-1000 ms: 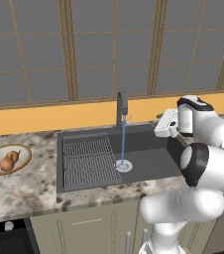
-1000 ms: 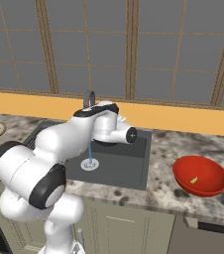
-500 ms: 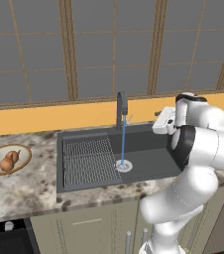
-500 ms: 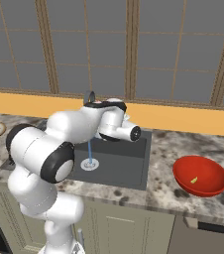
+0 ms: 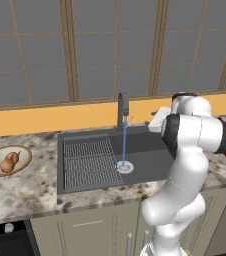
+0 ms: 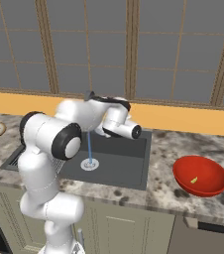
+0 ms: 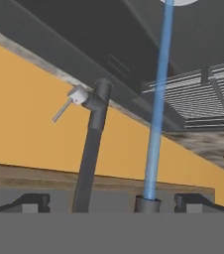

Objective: Pick the onions from the sink and place them in one bowl. Place the lemon wedge in the other bowl. Then turn off the sink faucet.

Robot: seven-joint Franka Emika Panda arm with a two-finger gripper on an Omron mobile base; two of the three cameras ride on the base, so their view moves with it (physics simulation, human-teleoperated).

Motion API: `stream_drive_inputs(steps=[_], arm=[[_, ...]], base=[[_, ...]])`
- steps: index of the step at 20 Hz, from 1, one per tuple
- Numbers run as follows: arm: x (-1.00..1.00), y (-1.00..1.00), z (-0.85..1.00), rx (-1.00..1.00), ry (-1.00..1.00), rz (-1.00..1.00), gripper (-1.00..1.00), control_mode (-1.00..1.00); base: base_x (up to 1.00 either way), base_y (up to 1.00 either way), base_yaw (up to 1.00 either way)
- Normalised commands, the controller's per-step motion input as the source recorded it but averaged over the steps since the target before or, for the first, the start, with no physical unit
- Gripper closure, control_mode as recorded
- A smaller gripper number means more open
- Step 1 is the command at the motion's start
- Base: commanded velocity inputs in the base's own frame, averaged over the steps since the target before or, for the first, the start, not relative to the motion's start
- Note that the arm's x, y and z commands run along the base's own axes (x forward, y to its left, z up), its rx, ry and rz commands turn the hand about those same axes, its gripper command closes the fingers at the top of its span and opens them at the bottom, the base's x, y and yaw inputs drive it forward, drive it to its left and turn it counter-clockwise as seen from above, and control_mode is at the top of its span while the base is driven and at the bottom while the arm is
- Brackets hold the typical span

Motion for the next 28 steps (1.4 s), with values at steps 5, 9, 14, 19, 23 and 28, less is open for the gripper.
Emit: stream_drive_inputs(steps=[5, 9, 14, 19, 23, 28], arm=[[0.49, 0.0, -0.21, 0.05, 0.0, 0.0, -1.0, -1.0], [0.43, 0.0, -0.21, 0.03, 0.0, 0.0, -1.0, -1.0], [0.42, -0.02, -0.21, 0.03, 0.0, 0.0, -1.0, -1.0], [0.44, -0.02, -0.24, 0.02, -0.02, 0.0, -1.0, -1.0], [0.43, -0.01, -0.25, 0.01, -0.03, 0.0, -1.0, -1.0], [0.44, -0.04, -0.23, 0.01, -0.02, 0.0, -1.0, -1.0]], base=[[0.0, 0.0, 0.0], [0.0, 0.0, 0.0], [0.0, 0.0, 0.0], [0.0, 0.0, 0.0], [0.0, 0.0, 0.0], [0.0, 0.0, 0.0]])
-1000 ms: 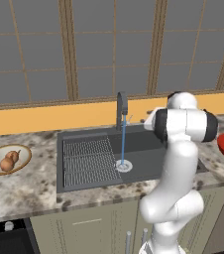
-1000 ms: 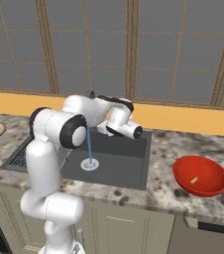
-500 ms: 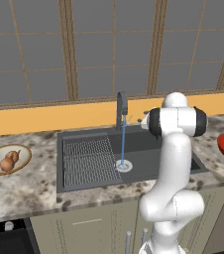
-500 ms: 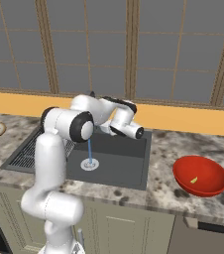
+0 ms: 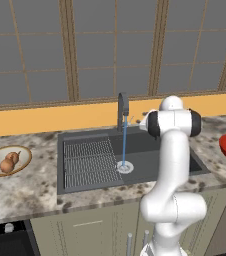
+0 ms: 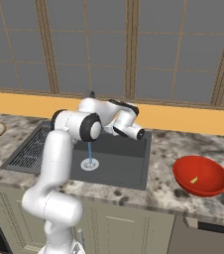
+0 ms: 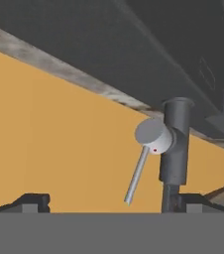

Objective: Pick the onions from the sink and place them in one bowl. Place the lemon wedge in the other bowl. Then turn off the sink faucet.

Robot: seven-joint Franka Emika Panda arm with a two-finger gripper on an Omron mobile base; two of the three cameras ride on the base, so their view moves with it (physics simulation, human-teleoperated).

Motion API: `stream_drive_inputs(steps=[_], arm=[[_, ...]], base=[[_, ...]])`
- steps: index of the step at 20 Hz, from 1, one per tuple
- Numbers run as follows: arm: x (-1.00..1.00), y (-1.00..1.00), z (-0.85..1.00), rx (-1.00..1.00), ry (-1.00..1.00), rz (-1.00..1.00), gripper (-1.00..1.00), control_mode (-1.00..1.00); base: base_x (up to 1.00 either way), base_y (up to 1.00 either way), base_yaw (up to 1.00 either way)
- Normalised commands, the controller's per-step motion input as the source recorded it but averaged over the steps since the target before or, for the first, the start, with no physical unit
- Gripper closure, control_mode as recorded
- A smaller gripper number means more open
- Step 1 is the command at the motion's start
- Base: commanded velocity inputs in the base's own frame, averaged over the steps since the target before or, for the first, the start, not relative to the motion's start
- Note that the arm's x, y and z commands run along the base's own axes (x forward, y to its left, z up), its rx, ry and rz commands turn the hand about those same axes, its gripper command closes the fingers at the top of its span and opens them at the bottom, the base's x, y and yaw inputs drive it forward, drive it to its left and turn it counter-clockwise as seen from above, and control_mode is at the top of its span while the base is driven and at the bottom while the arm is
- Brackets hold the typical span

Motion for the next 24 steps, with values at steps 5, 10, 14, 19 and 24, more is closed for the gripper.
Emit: stream_drive_inputs(steps=[5, 10, 14, 19, 24], arm=[[0.48, -0.01, -0.11, 0.02, 0.0, 0.0, -1.0, -1.0], [0.54, 0.0, -0.06, 0.01, 0.0, 0.0, -1.0, -1.0], [0.53, 0.0, -0.12, 0.0, 0.0, 0.0, -1.0, -1.0], [0.39, 0.0, -0.02, 0.0, 0.0, 0.0, -1.0, -1.0], [0.29, 0.0, 0.13, 0.02, 0.01, -0.01, -1.0, -1.0]], base=[[0.0, 0.0, 0.0], [0.0, 0.0, 0.0], [0.0, 0.0, 0.0], [0.0, 0.0, 0.0], [0.0, 0.0, 0.0]])
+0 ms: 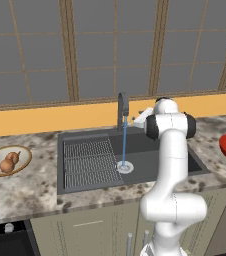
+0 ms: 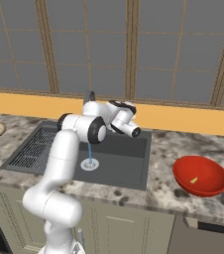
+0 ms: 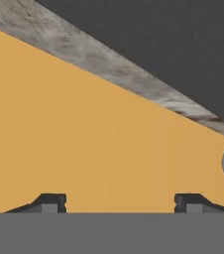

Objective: Pick the onions from the sink and place them in one bowl. Place the lemon wedge in the other bowl. Then turn off the sink faucet.

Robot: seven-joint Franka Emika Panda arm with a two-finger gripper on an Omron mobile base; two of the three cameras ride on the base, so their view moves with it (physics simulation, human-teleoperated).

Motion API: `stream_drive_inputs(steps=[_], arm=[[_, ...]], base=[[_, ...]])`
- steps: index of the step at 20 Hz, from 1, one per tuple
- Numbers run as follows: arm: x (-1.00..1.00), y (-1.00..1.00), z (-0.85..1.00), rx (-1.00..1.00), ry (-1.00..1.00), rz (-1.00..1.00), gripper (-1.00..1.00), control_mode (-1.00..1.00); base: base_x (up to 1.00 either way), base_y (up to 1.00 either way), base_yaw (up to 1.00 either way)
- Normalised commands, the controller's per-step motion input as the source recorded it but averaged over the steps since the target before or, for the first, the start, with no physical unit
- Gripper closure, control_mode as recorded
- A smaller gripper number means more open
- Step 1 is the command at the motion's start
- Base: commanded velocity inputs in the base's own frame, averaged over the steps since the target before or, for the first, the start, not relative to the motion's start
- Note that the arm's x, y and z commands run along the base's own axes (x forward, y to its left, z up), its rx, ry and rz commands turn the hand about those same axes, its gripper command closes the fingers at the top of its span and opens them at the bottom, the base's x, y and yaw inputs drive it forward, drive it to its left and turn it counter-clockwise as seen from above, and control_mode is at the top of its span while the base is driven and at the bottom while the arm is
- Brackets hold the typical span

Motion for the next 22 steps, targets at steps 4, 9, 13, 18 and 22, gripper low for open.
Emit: stream_drive_inputs(steps=[4, 9, 13, 18, 22], arm=[[0.16, 0.04, 0.26, 0.02, 0.01, -0.01, -1.0, -1.0], [0.16, 0.06, 0.37, 0.02, 0.03, 0.0, -1.0, -1.0], [0.28, 0.08, 0.52, 0.04, 0.05, 0.02, -1.0, -1.0], [0.17, 0.25, 0.55, 0.02, 0.03, 0.03, -1.0, -1.0], [0.15, 0.4, 0.59, 0.01, 0.0, 0.07, -1.0, -1.0]], base=[[0.0, 0.0, 0.0], [0.0, 0.0, 0.0], [0.0, 0.0, 0.0], [0.0, 0.0, 0.0], [0.0, 0.0, 0.0]])
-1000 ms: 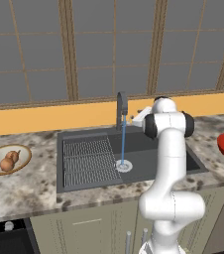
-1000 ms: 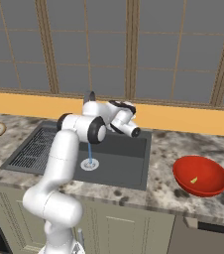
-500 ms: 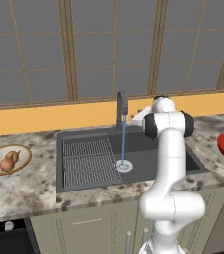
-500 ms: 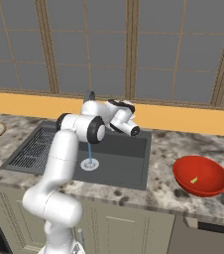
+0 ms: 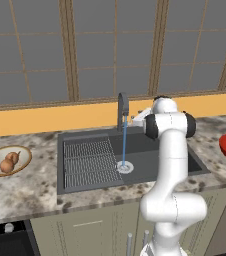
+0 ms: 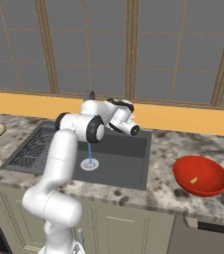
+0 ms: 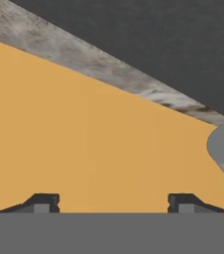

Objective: Pick the onions from the sink and place them in one bowl. Place the lemon wedge in the other bowl. Then turn off the sink faucet.

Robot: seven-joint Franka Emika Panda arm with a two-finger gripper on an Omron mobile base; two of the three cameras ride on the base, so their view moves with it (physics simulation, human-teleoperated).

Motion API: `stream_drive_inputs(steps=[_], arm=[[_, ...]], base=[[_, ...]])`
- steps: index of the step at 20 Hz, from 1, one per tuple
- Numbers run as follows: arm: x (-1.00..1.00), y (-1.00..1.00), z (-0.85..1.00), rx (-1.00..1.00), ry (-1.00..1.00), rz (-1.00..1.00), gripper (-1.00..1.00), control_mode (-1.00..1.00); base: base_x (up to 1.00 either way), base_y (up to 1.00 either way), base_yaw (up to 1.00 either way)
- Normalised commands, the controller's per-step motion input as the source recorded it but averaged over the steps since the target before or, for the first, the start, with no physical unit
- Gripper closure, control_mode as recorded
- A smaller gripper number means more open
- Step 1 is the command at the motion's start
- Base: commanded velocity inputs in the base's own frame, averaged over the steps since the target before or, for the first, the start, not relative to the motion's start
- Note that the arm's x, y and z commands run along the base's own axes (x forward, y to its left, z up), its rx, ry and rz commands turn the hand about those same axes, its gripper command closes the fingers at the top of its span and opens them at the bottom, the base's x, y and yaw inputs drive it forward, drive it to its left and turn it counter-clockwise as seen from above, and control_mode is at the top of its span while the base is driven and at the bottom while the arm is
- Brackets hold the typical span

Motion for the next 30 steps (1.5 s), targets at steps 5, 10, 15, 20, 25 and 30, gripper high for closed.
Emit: stream_drive_inputs(steps=[5, 10, 15, 20, 25, 30], arm=[[0.31, 0.43, 0.55, 0.05, 0.0, 0.13, -1.0, -1.0], [0.48, 0.52, 0.66, 0.09, 0.0, 0.17, -1.0, -1.0], [0.42, 0.92, 0.66, 0.02, 0.0, 0.11, -1.0, -1.0], [0.6, 0.94, 0.69, 0.04, 0.0, 0.15, -1.0, -1.0], [0.8, 0.82, 0.72, 0.09, -0.04, 0.21, -1.0, -1.0], [1.0, 0.63, 0.69, 0.2, -0.15, 0.34, -1.0, -1.0]], base=[[0.0, 0.0, 0.0], [0.0, 0.0, 0.0], [0.0, 0.0, 0.0], [0.0, 0.0, 0.0], [0.0, 0.0, 0.0], [0.0, 0.0, 0.0]])
